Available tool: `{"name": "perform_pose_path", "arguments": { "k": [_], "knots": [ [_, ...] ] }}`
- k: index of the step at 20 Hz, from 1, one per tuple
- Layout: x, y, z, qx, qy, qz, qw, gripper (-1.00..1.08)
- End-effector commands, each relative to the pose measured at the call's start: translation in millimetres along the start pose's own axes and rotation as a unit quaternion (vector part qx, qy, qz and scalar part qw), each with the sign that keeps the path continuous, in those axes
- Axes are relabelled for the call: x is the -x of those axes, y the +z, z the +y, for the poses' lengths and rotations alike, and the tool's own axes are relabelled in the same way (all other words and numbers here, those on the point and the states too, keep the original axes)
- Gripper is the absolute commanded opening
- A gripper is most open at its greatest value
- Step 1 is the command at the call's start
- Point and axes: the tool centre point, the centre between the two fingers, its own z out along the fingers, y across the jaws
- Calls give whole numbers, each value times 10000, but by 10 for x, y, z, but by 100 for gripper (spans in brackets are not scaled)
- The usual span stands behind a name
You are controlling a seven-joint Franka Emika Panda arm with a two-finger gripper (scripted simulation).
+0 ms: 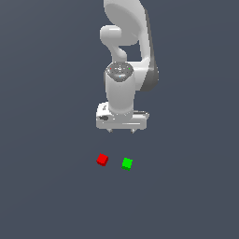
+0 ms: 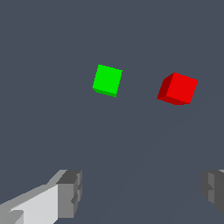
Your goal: Stack the red cube on top of the green cube.
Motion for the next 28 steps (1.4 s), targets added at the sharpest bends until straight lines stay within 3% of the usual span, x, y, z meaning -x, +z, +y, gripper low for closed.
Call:
{"name": "perform_pose_path", "arguments": {
  "k": [1,12,28],
  "knots": [
    [0,0,0,0,0,0,10000,100],
    [-199,179,161,36,347,2,9994,100],
    [-778,748,805,136,1509,5,9884,100]
  ]
}}
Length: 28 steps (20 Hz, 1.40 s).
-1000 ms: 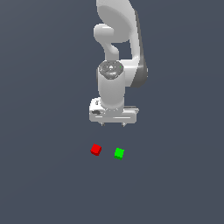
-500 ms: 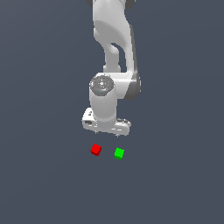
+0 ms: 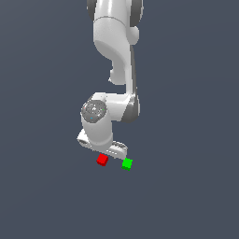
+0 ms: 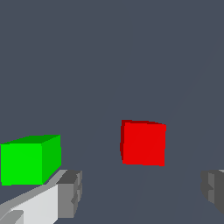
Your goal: Stack the red cube on top of the green cube.
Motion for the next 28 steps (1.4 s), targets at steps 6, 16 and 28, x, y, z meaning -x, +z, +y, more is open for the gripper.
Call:
{"name": "perform_pose_path", "arguments": {
  "k": [6,16,28],
  "knots": [
    [-150,115,112,16,253,3,9997,100],
    [-153,131,117,15,258,1,9997,100],
    [-138,608,120,13,255,2,9997,100]
  ]
}}
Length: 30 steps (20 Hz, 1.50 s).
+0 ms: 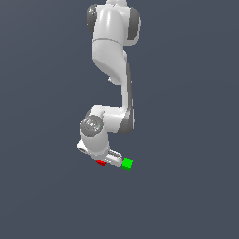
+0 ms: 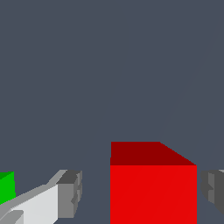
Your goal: Stack the red cube on top of the green cube.
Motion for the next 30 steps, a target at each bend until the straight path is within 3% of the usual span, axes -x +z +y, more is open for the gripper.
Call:
{"name": "perform_pose_path", "arguments": {
  "k": [1,5,6,20,30],
  "knots": [
    [-6,55,-2,-2,0,8,10000,100],
    [-17,45,-7,-2,-3,8,10000,100],
    [-17,45,-7,-2,-3,8,10000,-100],
    [-11,0,-6,-1,-3,5,10000,-100],
    [0,-600,-2,-3,-1,6,10000,-100]
  ]
}}
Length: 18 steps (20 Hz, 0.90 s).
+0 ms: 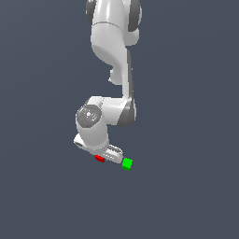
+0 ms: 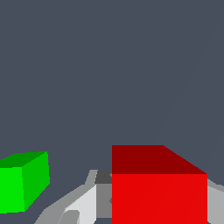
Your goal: Stack the red cube on top of the green cube.
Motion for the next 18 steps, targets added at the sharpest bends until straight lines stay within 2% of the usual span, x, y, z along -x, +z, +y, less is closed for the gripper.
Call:
{"name": "perform_pose_path", "arguments": {
  "k": [1,8,14,18],
  "knots": [
    [0,-190,0,-2,0,6,10000,-100],
    [-7,-464,-1,-2,0,6,10000,-100],
    [-9,-463,-23,-3,0,13,10000,-100],
    [31,-388,-174,-3,0,13,10000,-100]
  ]
}}
